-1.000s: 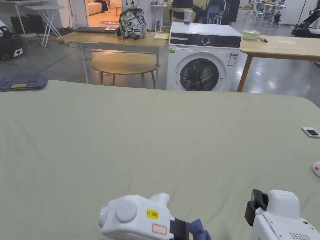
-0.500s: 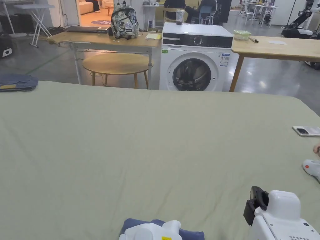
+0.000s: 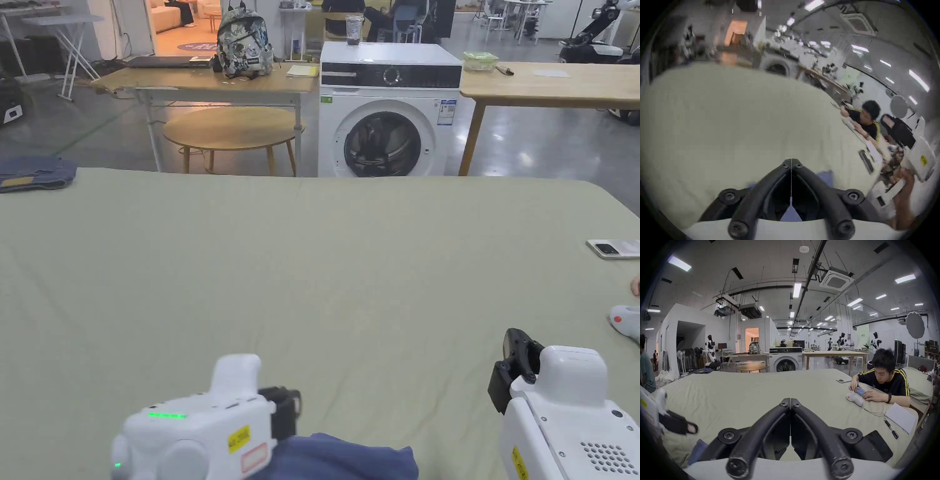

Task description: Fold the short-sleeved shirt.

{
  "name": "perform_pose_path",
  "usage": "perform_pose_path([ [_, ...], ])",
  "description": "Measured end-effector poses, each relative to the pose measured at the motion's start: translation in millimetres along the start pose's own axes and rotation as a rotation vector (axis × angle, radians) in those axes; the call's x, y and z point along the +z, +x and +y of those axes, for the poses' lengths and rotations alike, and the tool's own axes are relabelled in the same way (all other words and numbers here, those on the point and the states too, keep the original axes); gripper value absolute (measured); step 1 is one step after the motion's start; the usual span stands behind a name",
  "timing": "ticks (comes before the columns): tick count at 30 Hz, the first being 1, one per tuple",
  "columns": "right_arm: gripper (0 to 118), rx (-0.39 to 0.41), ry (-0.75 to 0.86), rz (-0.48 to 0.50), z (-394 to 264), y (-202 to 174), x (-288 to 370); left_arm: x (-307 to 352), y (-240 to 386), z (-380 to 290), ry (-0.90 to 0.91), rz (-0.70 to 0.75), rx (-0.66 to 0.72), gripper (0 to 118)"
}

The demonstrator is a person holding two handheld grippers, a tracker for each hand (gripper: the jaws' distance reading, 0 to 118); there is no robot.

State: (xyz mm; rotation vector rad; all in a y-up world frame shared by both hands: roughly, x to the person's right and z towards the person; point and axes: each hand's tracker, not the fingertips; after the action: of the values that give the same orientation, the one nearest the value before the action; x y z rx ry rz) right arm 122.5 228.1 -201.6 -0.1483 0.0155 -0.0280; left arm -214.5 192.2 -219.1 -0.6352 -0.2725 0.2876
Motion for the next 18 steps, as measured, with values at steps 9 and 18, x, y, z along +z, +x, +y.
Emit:
perform_pose_path([
  [9, 0, -0.009, 0.06, 0.005, 5, -18, -5, 56, -33, 7, 0.366, 0.299, -0.125, 0],
  [18, 0, 0.008, 0.113, -0.003, 6, -31, -7, 66, -31, 5, 0.577, 0.477, -0.215, 0],
])
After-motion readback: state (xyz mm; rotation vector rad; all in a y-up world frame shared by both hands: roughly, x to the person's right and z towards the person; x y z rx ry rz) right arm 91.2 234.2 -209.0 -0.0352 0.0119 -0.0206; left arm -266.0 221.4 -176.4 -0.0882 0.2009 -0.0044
